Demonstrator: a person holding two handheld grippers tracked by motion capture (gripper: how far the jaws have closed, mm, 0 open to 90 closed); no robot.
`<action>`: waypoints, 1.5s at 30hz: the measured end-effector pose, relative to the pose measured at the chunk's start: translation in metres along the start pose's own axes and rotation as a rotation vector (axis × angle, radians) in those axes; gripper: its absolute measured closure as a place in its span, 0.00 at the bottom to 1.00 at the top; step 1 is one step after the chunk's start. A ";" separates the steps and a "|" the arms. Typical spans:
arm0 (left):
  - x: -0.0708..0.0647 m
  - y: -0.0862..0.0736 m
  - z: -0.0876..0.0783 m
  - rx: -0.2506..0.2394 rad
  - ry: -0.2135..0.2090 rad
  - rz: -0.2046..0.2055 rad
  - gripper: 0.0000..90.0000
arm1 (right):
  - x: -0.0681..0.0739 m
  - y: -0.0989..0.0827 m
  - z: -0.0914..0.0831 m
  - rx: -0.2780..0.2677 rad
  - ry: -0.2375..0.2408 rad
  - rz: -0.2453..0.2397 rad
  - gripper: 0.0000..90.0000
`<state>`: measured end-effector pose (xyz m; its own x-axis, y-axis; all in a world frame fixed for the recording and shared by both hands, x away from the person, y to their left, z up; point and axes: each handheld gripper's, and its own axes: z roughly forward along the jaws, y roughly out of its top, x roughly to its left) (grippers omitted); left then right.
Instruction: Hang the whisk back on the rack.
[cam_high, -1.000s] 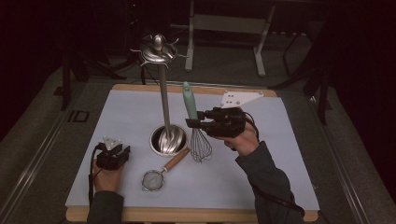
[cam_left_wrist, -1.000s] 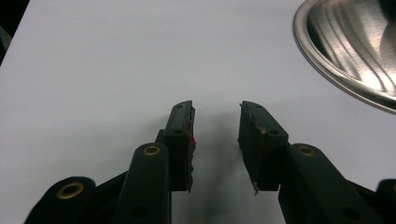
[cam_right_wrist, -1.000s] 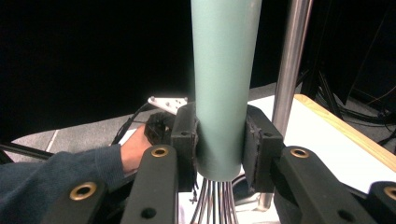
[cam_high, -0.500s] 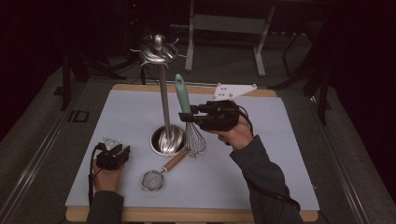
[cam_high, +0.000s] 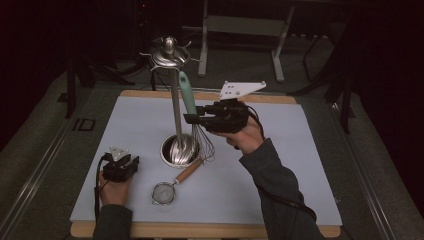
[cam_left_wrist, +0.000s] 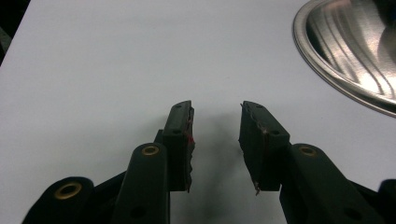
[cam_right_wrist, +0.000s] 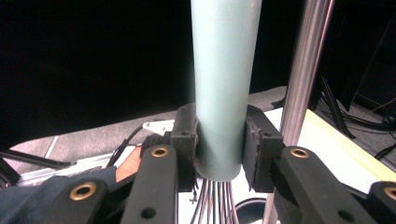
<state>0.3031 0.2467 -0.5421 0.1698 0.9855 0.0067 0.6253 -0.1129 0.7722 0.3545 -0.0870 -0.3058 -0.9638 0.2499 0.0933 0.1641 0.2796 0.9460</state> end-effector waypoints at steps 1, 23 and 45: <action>0.000 0.000 0.000 -0.001 0.000 -0.001 0.72 | -0.001 0.001 0.000 -0.002 0.000 0.005 0.77; 0.000 0.000 0.000 -0.001 -0.001 -0.004 0.72 | -0.015 0.000 0.019 0.051 -0.092 0.073 0.63; 0.000 0.000 0.000 -0.002 0.003 -0.007 0.71 | 0.002 -0.016 0.008 0.182 -0.226 -0.083 0.62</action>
<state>0.3032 0.2471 -0.5421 0.1635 0.9865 0.0030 0.6252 -0.1059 0.7733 0.3518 -0.0839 -0.3237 -0.9077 0.4134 -0.0728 0.1413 0.4642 0.8744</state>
